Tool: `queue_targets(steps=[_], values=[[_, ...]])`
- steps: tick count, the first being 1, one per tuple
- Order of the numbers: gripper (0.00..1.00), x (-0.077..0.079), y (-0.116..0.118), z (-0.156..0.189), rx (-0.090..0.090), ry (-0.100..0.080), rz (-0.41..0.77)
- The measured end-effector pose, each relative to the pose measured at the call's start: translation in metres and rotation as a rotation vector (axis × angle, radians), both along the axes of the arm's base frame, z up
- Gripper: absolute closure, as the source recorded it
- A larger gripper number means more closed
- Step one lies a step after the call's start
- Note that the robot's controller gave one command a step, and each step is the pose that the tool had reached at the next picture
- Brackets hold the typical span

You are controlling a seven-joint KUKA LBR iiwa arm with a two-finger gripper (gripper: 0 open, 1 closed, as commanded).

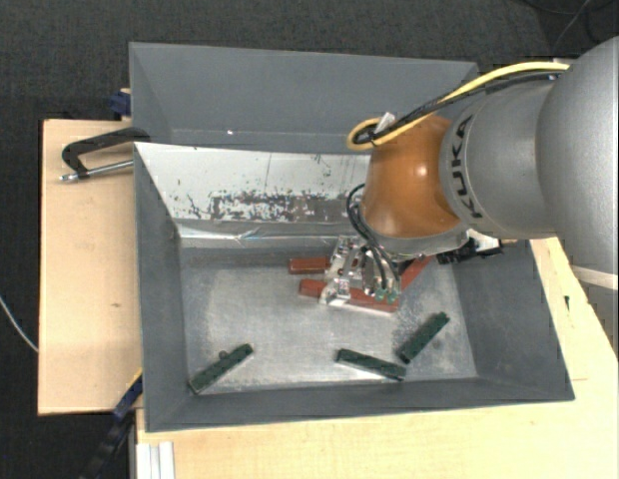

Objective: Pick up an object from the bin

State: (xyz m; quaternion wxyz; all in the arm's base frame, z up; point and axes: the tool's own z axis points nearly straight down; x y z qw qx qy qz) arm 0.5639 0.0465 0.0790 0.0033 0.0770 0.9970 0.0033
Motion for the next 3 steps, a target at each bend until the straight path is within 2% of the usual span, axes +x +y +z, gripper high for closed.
queue_targets(steps=[1,2,3], values=[[0.0,-0.0061,0.002,-0.0013,0.001,0.026,0.003],[1.0,0.0001,0.0001,0.0,0.0,-0.001,0.0],[0.0,0.0016,-0.0018,-0.0026,-0.003,-0.013,-0.003]])
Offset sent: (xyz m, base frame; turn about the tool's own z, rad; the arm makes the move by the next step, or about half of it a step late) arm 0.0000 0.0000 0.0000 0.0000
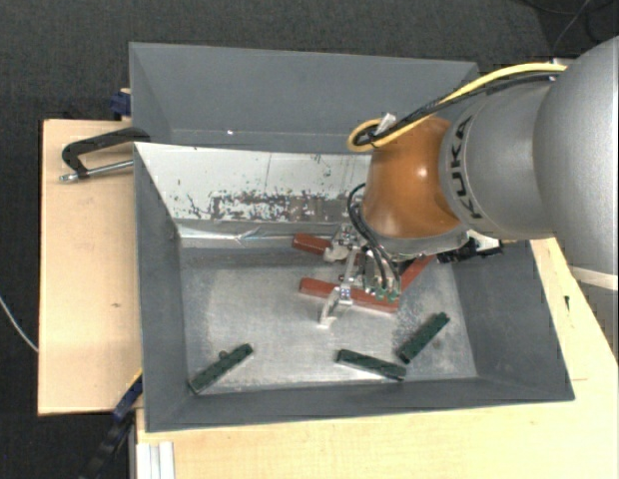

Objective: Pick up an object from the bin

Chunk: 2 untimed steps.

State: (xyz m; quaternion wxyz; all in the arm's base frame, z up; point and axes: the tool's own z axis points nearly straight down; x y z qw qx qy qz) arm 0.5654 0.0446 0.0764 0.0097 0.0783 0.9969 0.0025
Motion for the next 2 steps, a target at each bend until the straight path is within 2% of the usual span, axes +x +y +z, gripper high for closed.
queue_targets(steps=[1,2], values=[[1.0,-0.0011,0.001,0.0027,0.002,0.01,0.001],[0.0,0.0005,-0.0007,0.0001,-0.001,-0.002,-0.001]])
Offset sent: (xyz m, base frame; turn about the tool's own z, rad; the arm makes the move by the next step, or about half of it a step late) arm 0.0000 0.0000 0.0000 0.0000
